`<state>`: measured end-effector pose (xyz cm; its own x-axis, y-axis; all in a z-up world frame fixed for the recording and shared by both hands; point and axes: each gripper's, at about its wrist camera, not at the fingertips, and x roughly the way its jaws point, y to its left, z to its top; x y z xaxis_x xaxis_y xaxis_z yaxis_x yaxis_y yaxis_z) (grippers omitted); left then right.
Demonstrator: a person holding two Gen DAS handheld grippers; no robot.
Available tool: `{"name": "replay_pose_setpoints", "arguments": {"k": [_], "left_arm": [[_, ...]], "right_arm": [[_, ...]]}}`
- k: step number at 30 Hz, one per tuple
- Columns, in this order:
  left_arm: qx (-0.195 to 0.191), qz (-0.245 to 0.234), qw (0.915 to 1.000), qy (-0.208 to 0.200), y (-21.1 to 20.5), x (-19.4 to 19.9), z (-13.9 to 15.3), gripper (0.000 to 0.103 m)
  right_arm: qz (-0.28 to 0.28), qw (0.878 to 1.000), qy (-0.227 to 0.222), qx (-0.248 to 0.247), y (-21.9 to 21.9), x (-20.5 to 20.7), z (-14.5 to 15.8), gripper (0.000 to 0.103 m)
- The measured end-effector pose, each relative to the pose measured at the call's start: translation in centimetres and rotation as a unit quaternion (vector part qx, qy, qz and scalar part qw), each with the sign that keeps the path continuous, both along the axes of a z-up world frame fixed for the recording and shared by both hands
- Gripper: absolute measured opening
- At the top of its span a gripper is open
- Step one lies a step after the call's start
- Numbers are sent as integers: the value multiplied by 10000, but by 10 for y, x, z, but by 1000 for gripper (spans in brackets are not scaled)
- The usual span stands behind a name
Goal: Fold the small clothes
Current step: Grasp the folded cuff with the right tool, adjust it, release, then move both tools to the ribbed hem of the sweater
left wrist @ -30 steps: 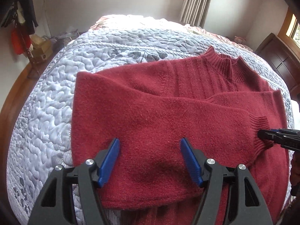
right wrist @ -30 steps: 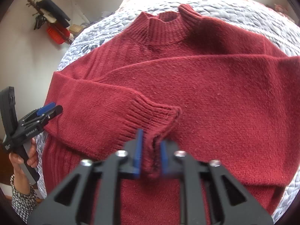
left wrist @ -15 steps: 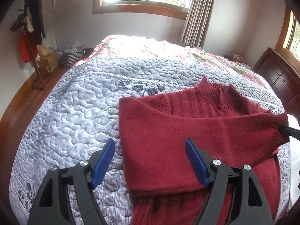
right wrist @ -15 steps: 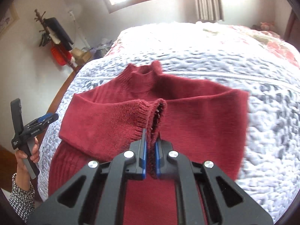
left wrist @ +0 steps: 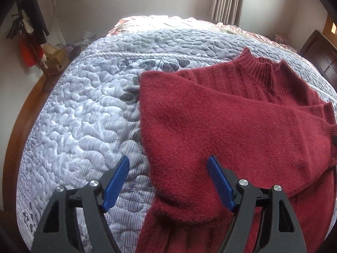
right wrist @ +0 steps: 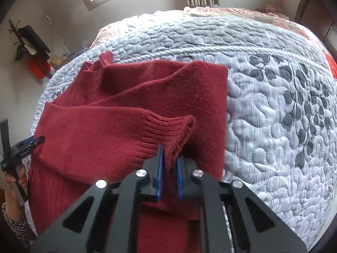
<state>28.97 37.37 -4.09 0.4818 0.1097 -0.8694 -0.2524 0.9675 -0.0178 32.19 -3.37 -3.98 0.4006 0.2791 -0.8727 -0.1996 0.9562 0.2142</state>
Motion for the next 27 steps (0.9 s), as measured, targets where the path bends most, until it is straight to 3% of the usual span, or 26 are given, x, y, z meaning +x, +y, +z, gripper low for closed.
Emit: {"name": "replay_pose_setpoints", "arguments": {"k": [6, 11, 14, 19, 22, 24, 27], "left_arm": [[-84, -43, 9999, -135, 4, -1, 9, 77], [190, -42, 9998, -31, 1, 8, 3, 77], [230, -21, 9997, 59, 2, 12, -9, 80], [386, -38, 9992, 101, -2, 16, -16, 82], [180, 37, 9998, 60, 2, 10, -5, 79], [94, 13, 9999, -91, 2, -7, 10, 79], [131, -215, 9992, -309, -3, -44, 31, 82]], "right_arm": [[-81, 9987, -51, 493, -18, -2, 5, 41], [-181, 9993, 7, 317, -24, 7, 1, 23], [-228, 9995, 117, 169, -24, 9, -14, 22], [-297, 9994, 84, 164, -23, 7, -18, 22], [-310, 9991, 45, 277, -27, -2, -8, 27], [-310, 9987, -79, 393, -32, -18, 5, 38], [-194, 9985, -248, 447, -36, -51, 21, 40]]}}
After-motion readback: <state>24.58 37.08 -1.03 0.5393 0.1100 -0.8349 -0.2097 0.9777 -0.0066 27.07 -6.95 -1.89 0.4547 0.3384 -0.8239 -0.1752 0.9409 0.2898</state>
